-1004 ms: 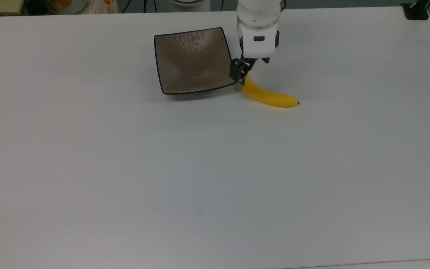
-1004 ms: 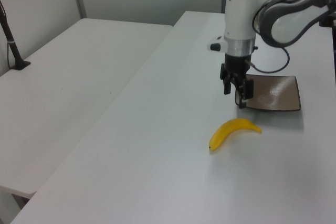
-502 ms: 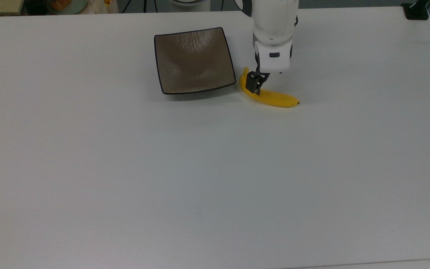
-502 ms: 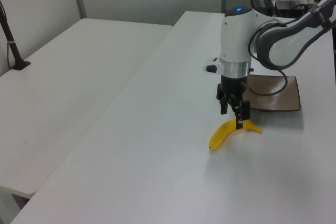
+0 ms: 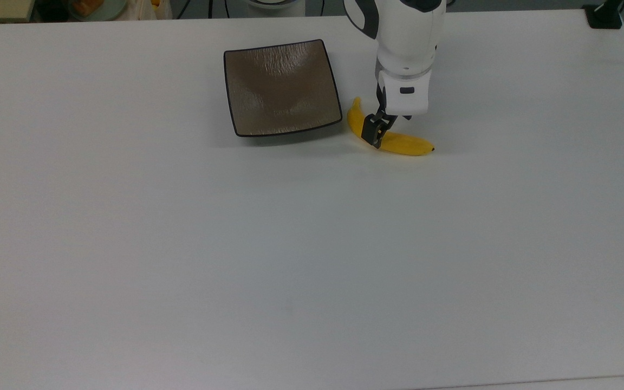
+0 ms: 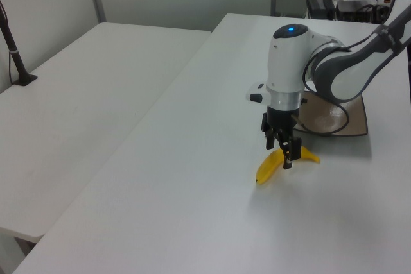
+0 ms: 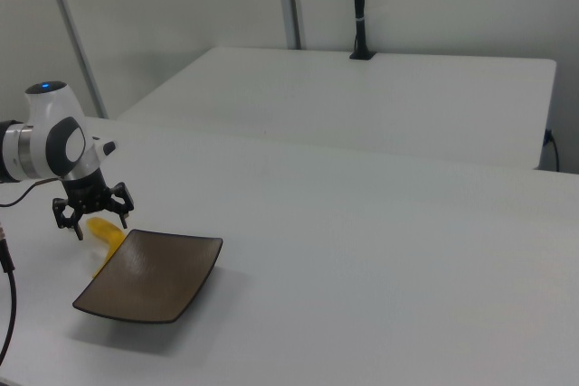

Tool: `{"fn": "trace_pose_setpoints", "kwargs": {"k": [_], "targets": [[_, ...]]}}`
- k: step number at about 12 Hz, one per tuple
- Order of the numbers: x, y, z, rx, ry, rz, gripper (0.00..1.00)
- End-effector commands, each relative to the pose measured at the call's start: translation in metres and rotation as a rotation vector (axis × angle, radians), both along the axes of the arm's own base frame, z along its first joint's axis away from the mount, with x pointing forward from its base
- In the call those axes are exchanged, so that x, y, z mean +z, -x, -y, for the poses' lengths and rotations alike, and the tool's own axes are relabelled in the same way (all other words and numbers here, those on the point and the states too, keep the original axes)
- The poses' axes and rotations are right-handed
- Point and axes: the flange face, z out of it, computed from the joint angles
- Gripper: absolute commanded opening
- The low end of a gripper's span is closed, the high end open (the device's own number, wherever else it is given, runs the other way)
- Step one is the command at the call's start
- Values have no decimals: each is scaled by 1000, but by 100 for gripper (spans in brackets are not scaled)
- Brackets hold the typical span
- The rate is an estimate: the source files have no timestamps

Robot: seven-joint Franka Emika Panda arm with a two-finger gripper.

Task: Bananas placed on a ceramic plate
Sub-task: 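Lower the gripper onto the banana's middle and close on it, then lift the grasped banana up off the table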

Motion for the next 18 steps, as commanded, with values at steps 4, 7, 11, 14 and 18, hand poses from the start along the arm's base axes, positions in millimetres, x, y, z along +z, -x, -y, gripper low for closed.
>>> {"fn": "trace_pose_setpoints", "kwargs": {"k": [4,7,11,14,18], "targets": [[-11,2,-7,17,29,26,81],[-12,1,-7,30,38,33,69],[-13,1,-6,36,40,33,60],[-11,1,-6,39,40,35,36],[-7,0,-4,33,41,41,10]]}}
